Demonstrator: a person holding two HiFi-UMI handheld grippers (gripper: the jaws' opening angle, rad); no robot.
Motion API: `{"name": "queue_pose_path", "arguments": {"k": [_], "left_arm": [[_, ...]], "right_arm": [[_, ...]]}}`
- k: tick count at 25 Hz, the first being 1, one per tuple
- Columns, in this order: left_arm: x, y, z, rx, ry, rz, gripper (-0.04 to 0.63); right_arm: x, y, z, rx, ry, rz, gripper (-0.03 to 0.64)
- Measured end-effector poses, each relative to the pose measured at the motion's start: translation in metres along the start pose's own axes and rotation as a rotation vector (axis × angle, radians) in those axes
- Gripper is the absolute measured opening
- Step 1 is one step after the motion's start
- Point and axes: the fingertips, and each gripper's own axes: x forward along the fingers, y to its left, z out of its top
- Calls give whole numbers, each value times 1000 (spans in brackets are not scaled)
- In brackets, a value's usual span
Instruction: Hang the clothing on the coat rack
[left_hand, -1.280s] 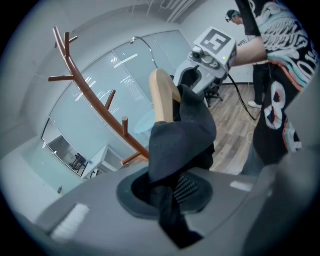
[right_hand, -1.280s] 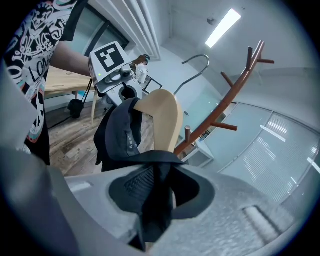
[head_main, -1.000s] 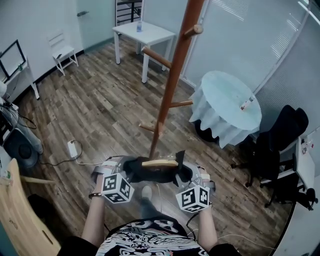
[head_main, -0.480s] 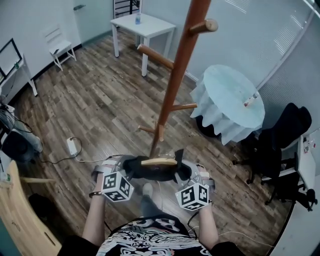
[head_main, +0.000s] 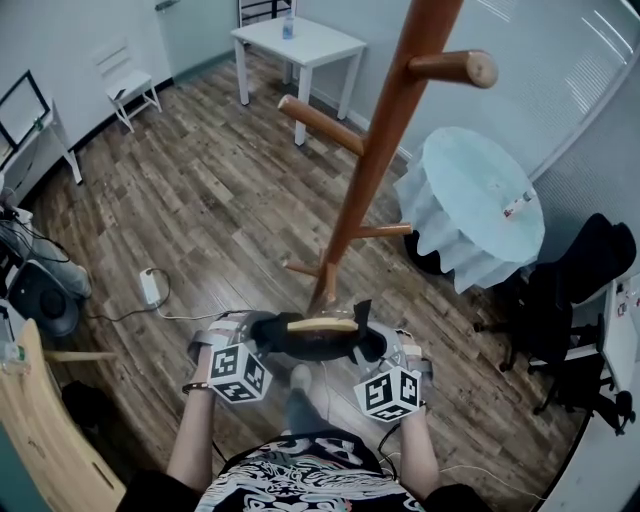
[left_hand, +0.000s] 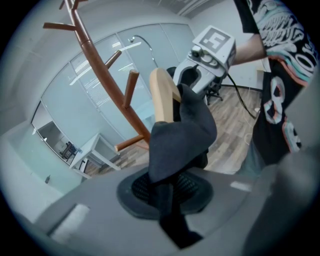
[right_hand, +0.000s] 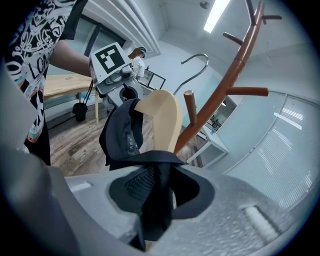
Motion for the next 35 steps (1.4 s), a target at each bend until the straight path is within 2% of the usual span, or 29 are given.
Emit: {"name": "queue_pose_path", "arguments": {"k": [35], "left_arm": [[73,46,-23,-46,47,-69,25]], "right_arm": [[82,-39,-19,5,30,95,92]]}}
